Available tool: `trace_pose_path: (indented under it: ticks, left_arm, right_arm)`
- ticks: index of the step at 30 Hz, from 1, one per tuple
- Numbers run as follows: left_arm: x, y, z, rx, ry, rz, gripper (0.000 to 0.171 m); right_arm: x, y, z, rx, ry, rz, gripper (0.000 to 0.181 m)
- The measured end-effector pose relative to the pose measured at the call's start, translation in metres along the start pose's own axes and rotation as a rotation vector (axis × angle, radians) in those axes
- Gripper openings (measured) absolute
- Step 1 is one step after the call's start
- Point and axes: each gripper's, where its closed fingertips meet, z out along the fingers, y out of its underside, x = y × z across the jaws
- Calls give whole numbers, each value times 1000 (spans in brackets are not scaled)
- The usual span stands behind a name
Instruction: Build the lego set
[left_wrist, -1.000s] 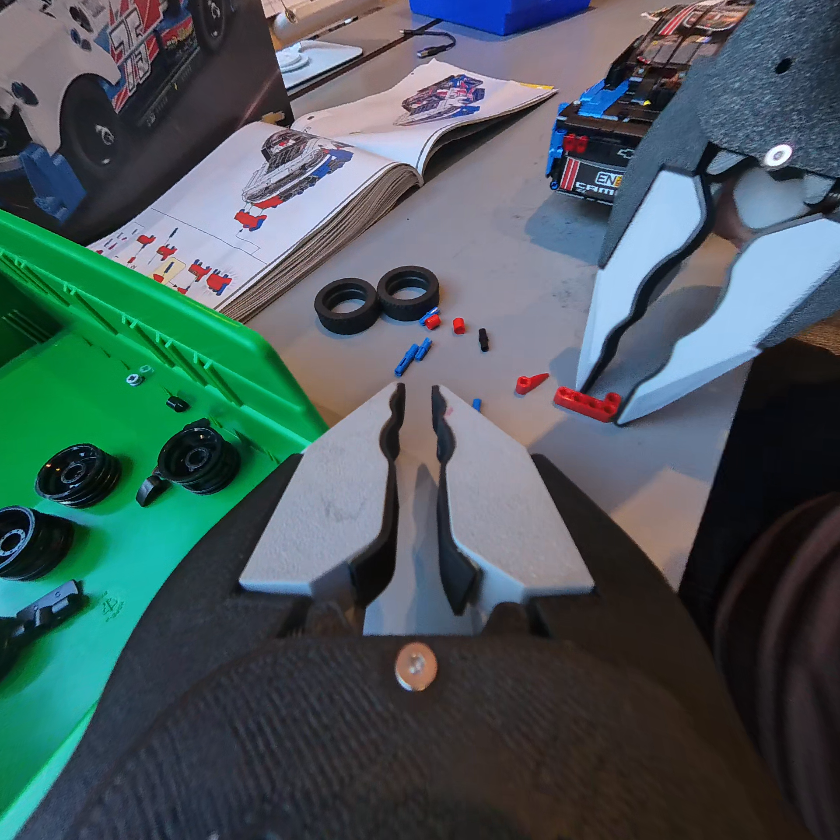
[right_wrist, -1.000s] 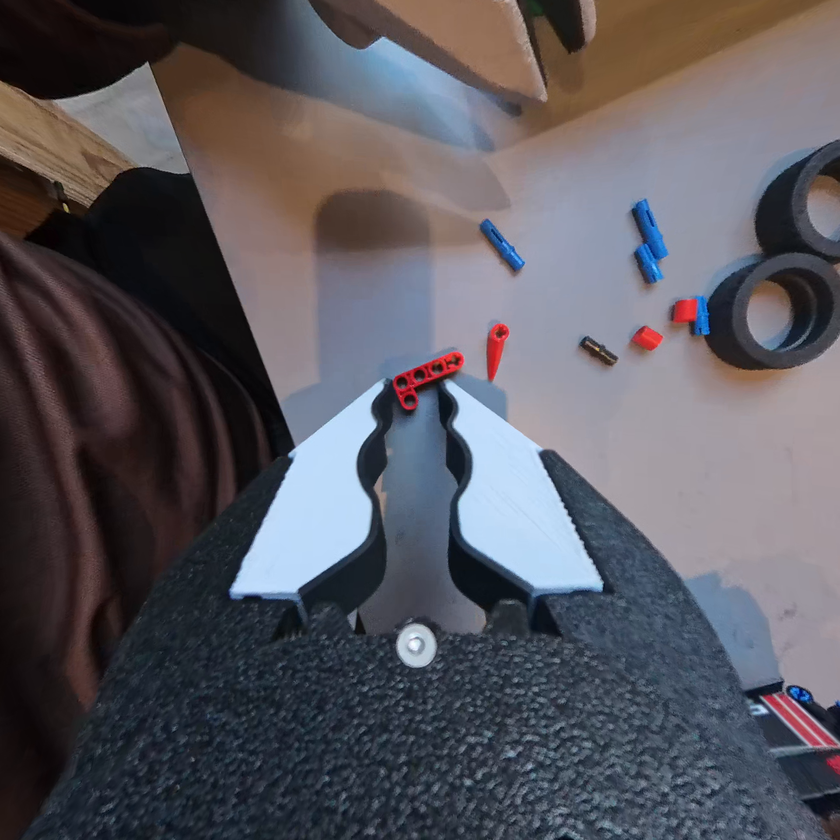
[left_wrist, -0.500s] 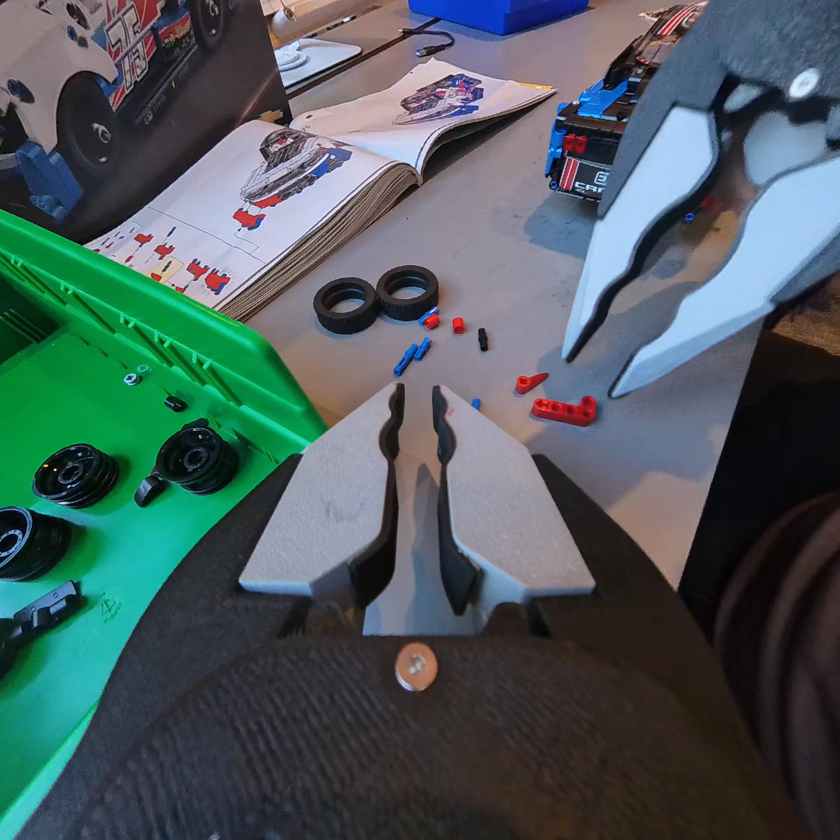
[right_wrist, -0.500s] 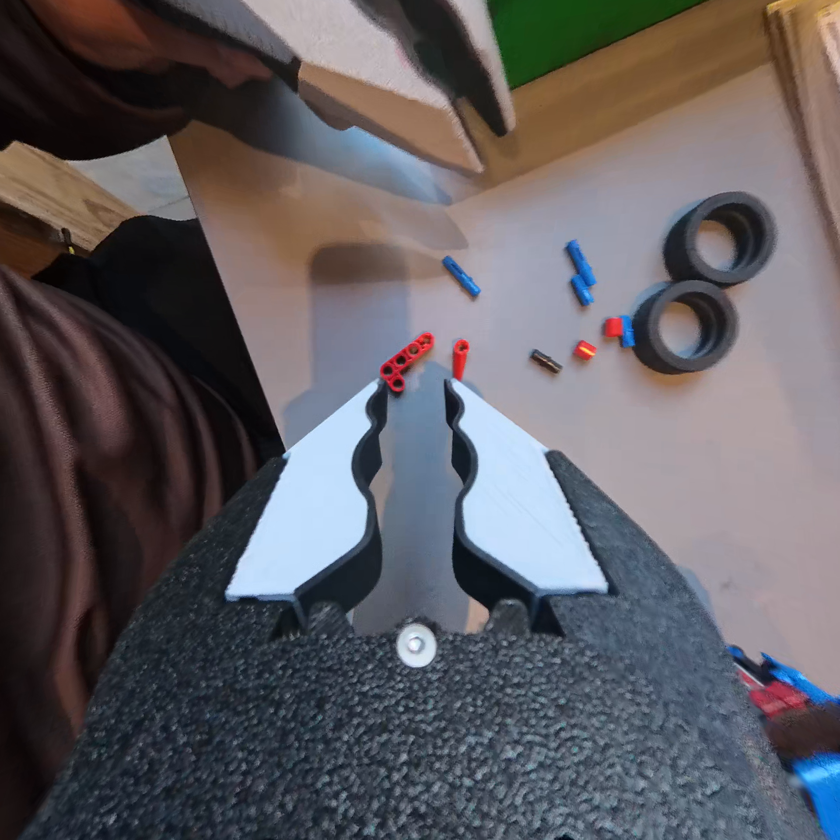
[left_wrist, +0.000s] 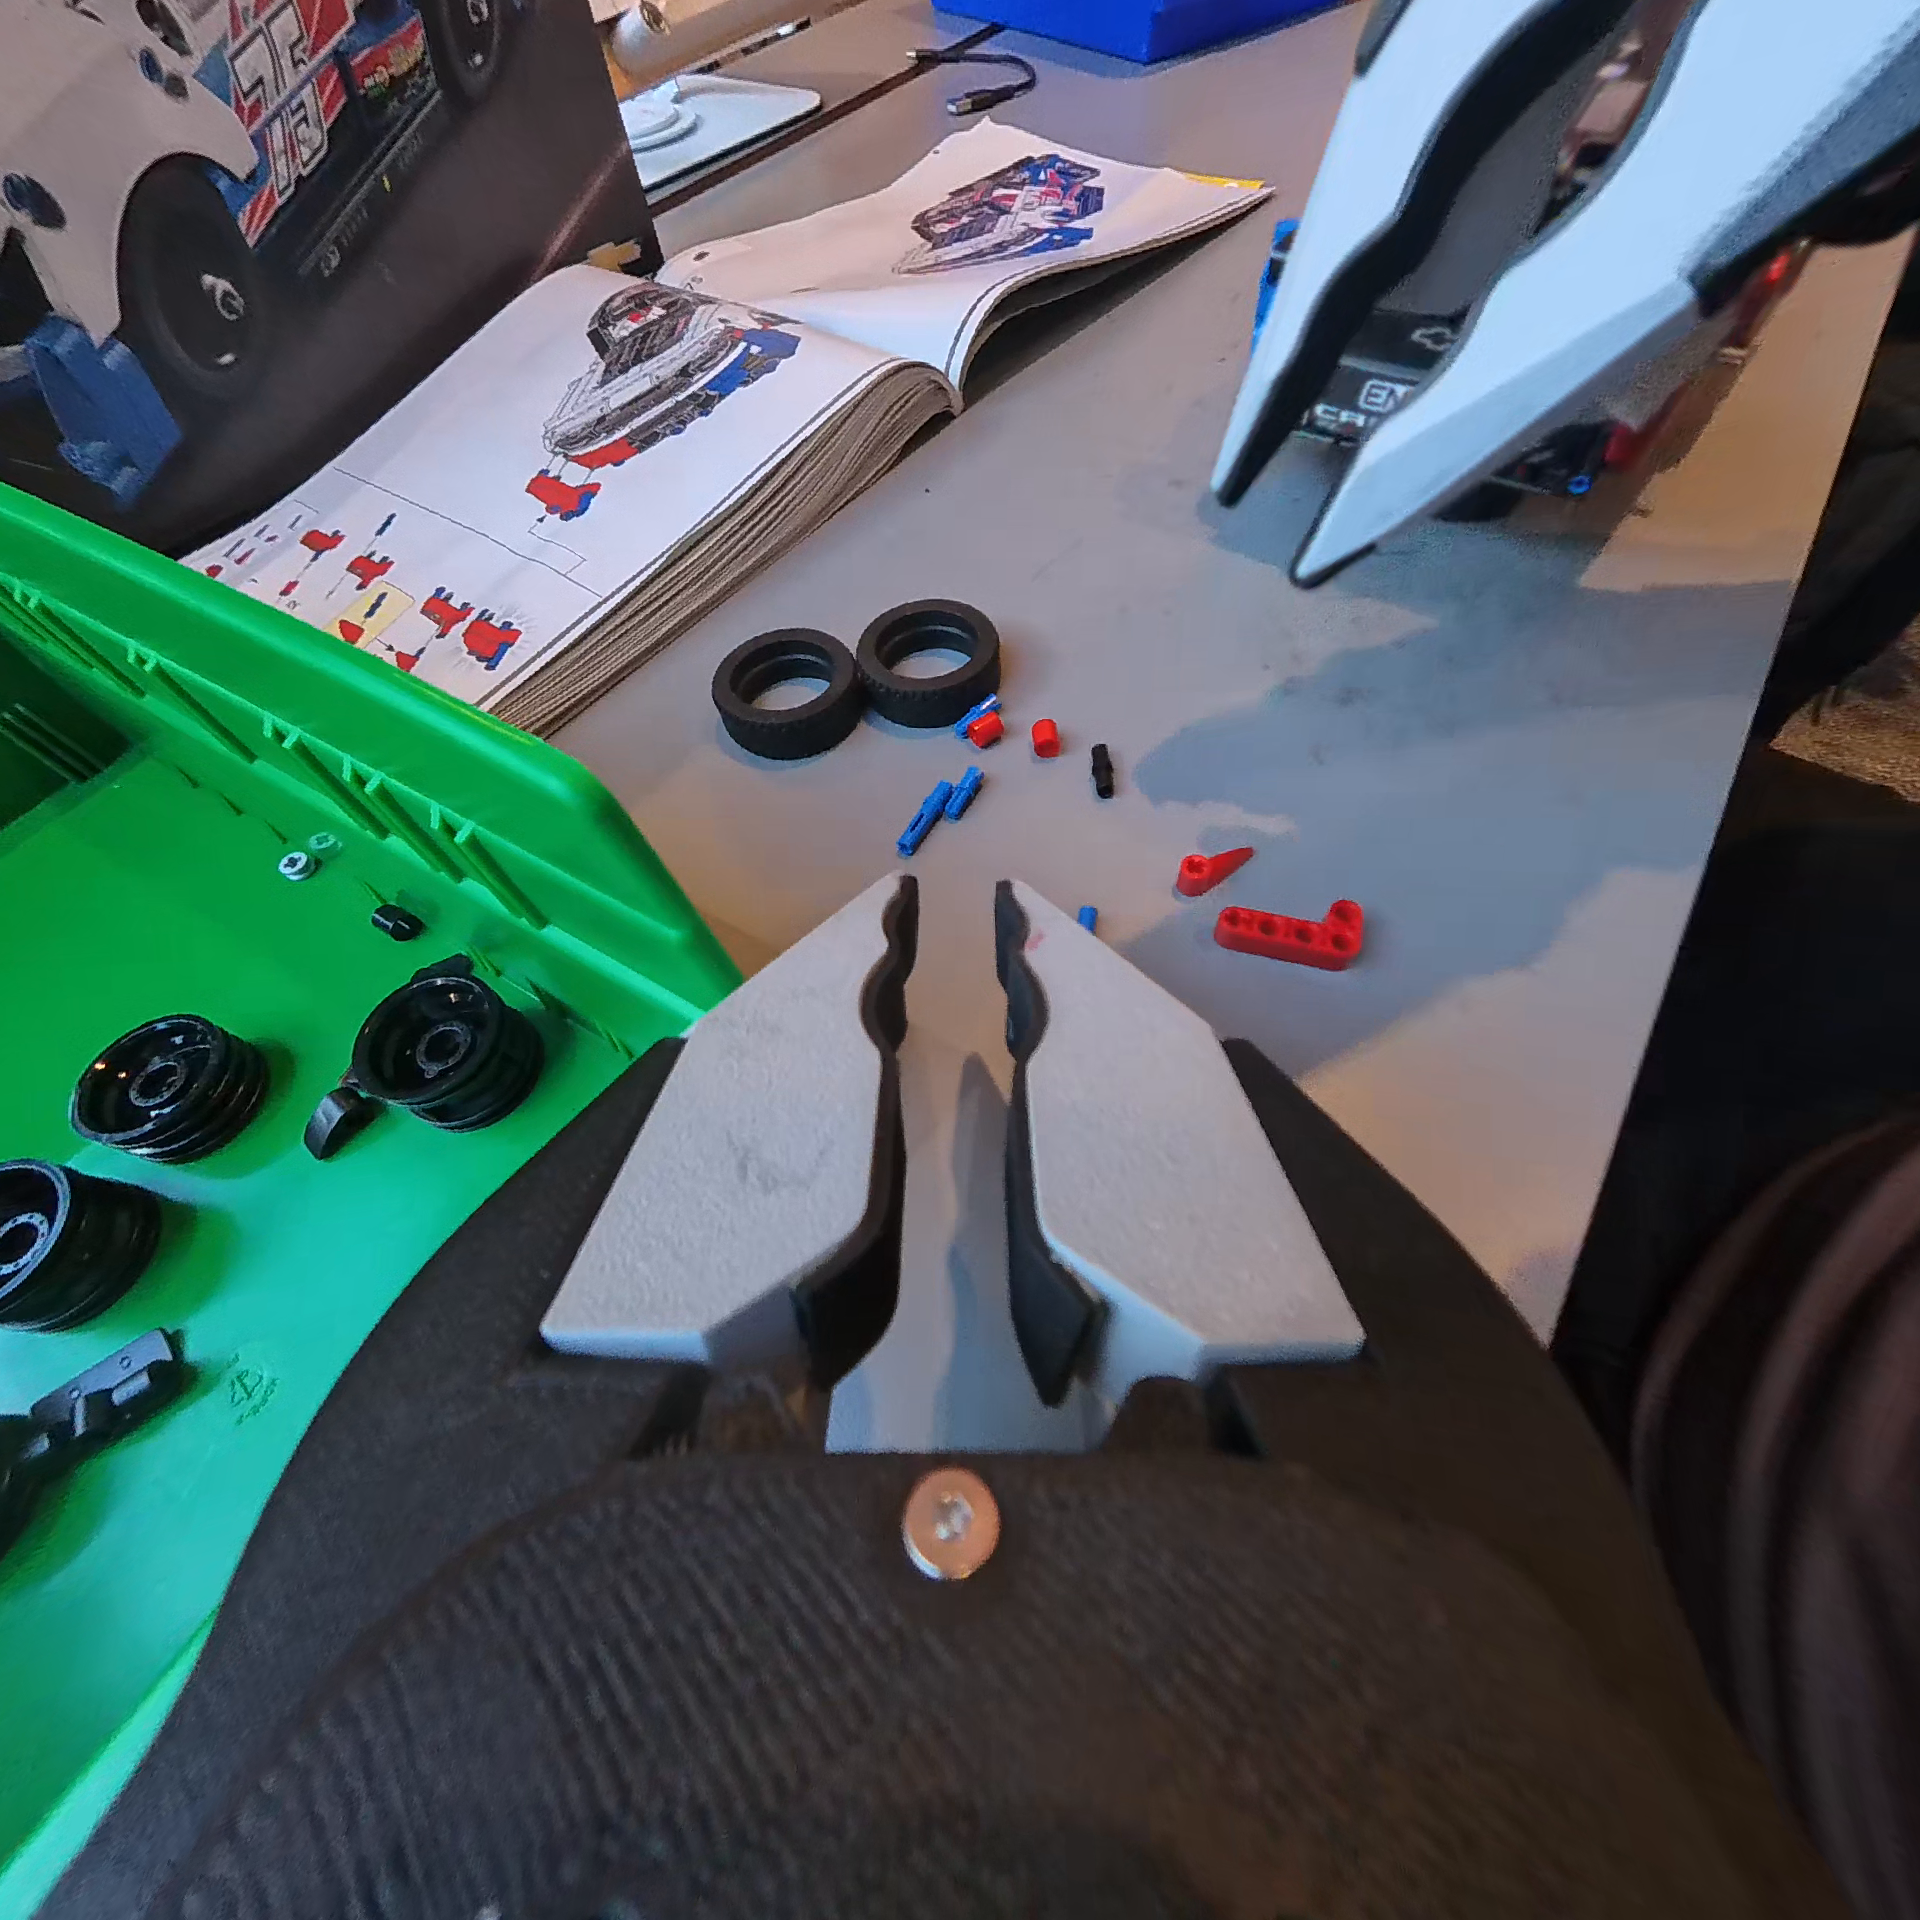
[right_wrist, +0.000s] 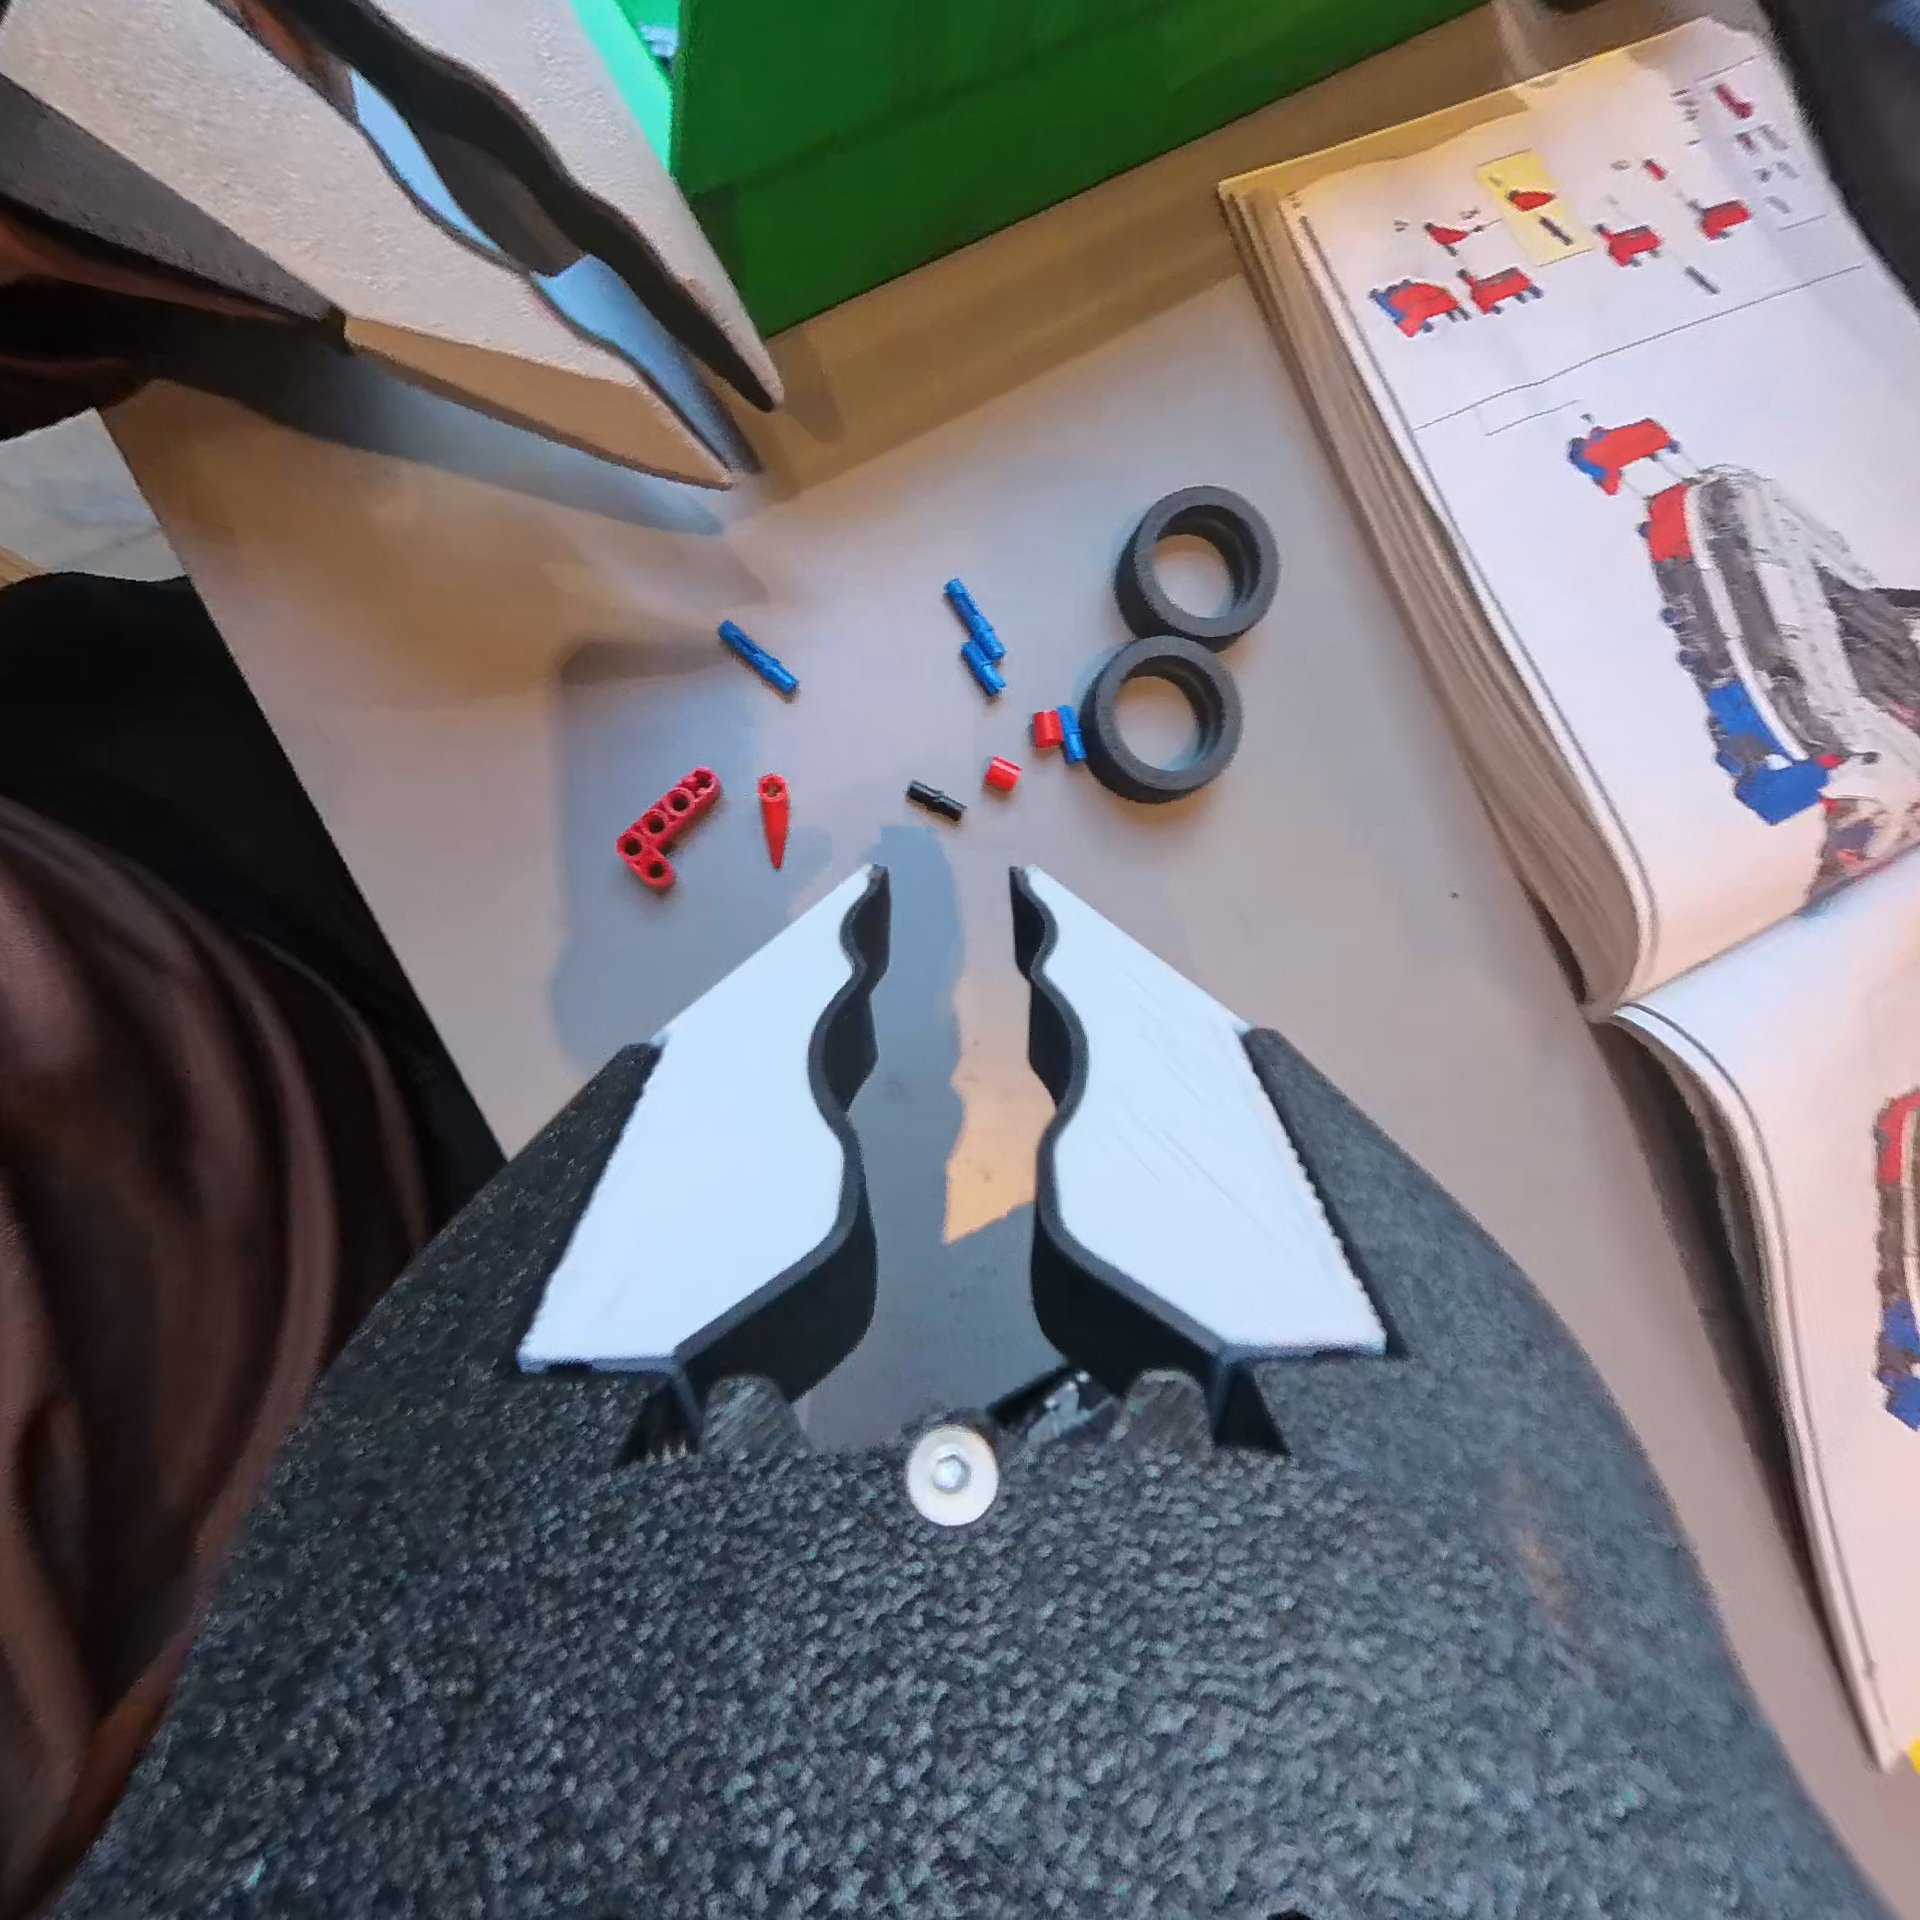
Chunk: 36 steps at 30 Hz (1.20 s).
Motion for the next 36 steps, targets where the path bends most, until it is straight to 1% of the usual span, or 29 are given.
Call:
trace_pose_path:
  ticks: [8, 19, 25, 36]
  left_arm:
    - [0, 0, 0, 4, 0, -4, 13]
    - [-3, 1, 0, -4, 8, -37, 13]
    - [-4, 1, 0, -2, 24, -73, 12]
    - [-4, 2, 1, -12, 30, -75, 11]
  right_arm:
    - [27, -10, -11, 85, 39, 43, 20]
    - [50, -17, -11, 145, 50, 55, 20]
    - [54, -22, -11, 171, 35, 46, 20]
    - [53, -23, -5, 184, 13, 42, 20]
